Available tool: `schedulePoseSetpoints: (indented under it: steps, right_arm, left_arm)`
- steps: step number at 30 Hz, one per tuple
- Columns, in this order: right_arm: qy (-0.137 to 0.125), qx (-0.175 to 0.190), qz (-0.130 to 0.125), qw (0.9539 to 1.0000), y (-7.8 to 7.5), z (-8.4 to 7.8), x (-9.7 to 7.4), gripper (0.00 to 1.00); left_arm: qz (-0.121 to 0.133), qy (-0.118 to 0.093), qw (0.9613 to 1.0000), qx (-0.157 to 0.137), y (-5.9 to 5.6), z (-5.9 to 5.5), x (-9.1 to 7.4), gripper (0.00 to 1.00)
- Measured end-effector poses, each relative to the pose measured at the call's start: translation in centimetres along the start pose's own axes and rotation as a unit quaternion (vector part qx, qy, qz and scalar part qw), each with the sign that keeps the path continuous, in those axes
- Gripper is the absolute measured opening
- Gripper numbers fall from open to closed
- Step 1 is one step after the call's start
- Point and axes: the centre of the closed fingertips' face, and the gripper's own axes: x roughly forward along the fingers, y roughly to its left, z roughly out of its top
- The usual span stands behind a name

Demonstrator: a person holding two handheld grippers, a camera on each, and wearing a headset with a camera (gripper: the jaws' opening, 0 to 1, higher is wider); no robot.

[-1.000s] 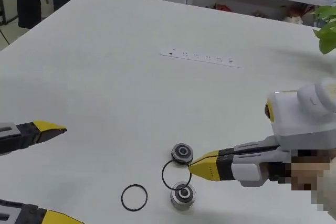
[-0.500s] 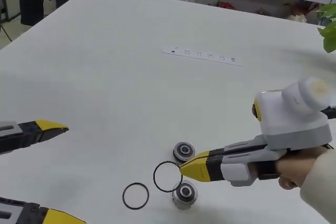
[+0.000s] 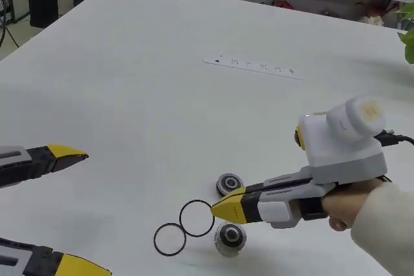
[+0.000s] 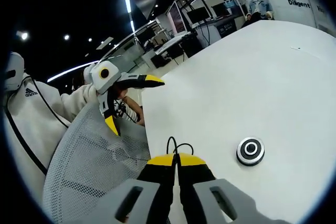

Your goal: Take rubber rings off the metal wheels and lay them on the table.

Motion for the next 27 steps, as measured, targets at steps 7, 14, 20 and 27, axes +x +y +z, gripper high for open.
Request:
schedulePoseSetpoints:
  steps: [7, 14, 20, 27]
  right_arm:
    - [0.009, 0.003, 0.001, 1.0000, -0.4, -0.6, 0.5, 0.00]
    - [0.015, 0.007, -0.001, 0.9999, -1.0, -1.0, 1.0, 0.00]
    - [0.022, 0.006, -0.001, 0.9997, -1.3, -1.3, 1.5, 0.00]
    - [0.029, 0.008, 0.000, 0.9996, -1.5, -1.8, 2.2, 0.00]
  left_arm:
    - [0.000, 0.000, 1.0000, -0.002, 0.0, 0.0, 0.0, 0.95]
    - [0.001, -0.001, 1.0000, -0.003, 0.0, 0.0, 0.1, 0.95]
    - [0.001, 0.001, 1.0000, -0.003, 0.1, 0.0, 0.1, 0.95]
    - [0.001, 0.002, 1.0000, -0.006, 0.0, -0.1, 0.1, 0.95]
